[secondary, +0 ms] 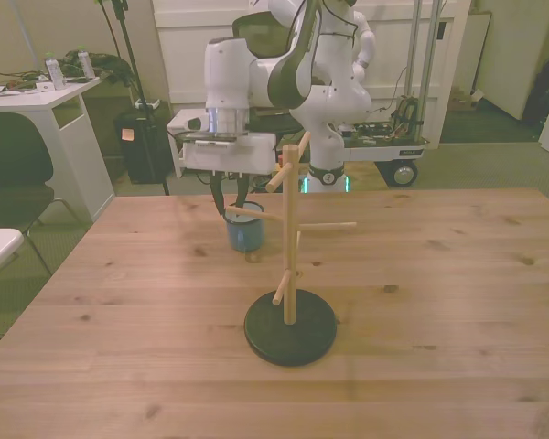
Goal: Unload the mug
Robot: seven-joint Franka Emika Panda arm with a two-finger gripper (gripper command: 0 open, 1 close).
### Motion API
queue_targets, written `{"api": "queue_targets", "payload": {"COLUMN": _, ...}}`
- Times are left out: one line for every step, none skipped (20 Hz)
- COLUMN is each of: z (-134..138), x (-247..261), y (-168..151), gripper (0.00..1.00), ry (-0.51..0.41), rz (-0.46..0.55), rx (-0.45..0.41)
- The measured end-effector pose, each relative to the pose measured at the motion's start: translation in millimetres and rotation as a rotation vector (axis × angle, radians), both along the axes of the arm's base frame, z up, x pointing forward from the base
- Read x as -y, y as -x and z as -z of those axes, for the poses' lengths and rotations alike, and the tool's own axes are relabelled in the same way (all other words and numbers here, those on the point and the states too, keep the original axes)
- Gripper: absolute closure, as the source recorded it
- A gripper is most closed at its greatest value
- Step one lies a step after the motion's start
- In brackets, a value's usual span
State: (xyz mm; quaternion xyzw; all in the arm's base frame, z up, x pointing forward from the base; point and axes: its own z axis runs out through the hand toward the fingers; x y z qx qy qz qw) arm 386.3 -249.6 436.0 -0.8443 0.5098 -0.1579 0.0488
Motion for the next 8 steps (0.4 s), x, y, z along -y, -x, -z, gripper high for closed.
{"api": "queue_targets", "payload": {"z": -12, "x": -10, "y": 2, "gripper": 0.0, "ry": 0.0, "rz": -0.017, "rx": 0.008}}
{"api": "queue_targets", "payload": {"z": -23, "x": -22, "y": 4, "gripper": 0.0, "ry": 0.0, "rz": -0.036, "rx": 0.012}}
{"api": "queue_targets", "payload": {"z": -32, "x": -38, "y": 5, "gripper": 0.0, "ry": -0.002, "rz": -0.054, "rx": 0.016}}
{"api": "queue_targets", "payload": {"z": -38, "x": -56, "y": 3, "gripper": 0.0, "ry": -0.005, "rz": -0.073, "rx": 0.018}}
{"api": "queue_targets", "payload": {"z": -42, "x": -74, "y": -1, "gripper": 0.0, "ry": -0.01, "rz": -0.088, "rx": 0.021}}
{"api": "queue_targets", "payload": {"z": -43, "x": -93, "y": -6, "gripper": 0.0, "ry": -0.017, "rz": -0.099, "rx": 0.021}}
{"api": "queue_targets", "payload": {"z": -43, "x": -110, "y": -12, "gripper": 0.0, "ry": -0.027, "rz": -0.106, "rx": 0.02}}
{"api": "queue_targets", "payload": {"z": -41, "x": -128, "y": -18, "gripper": 0.0, "ry": -0.038, "rz": -0.11, "rx": 0.018}}
